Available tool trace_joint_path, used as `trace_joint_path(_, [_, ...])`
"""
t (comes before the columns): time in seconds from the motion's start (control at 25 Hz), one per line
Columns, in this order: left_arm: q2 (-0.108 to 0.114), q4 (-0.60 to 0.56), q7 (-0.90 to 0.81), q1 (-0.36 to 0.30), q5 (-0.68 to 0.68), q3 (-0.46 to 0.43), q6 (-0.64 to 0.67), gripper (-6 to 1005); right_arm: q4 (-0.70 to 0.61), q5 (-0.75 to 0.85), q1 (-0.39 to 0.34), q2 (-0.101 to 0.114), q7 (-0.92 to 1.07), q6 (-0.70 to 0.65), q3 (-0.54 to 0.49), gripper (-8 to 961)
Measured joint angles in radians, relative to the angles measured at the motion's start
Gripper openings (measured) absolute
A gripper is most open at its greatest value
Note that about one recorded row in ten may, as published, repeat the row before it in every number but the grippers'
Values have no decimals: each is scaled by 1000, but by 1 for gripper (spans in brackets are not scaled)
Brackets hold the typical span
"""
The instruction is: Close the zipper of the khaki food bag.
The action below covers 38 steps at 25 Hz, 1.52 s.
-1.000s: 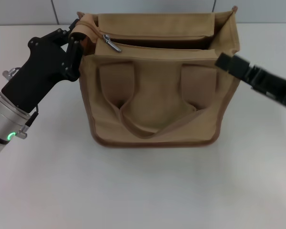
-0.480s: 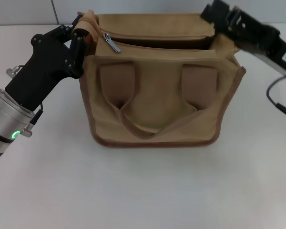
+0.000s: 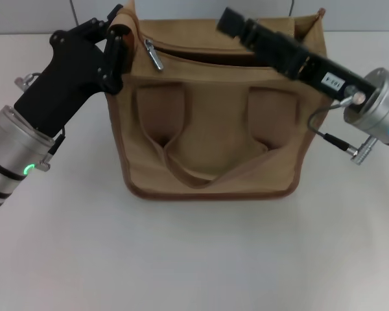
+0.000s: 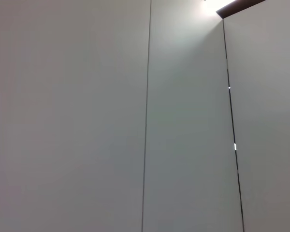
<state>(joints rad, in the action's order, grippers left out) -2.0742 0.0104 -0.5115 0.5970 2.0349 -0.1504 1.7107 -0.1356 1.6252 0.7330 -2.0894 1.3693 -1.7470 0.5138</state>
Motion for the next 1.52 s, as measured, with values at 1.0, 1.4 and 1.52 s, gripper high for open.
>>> trace_joint_path(1.0, [6,-38,-103,70,18,13,-6,19,-226,9,-7,8,375,53,191,366])
trace_joint_path(1.4, [5,-47,-136,74,19,19,7,20,-258,-14,-6,5,351,130,240,393])
trace_joint_path(1.52, [3,-47,-134,77,19,23,1,20,-252,-20,12,2,347,136,248,395])
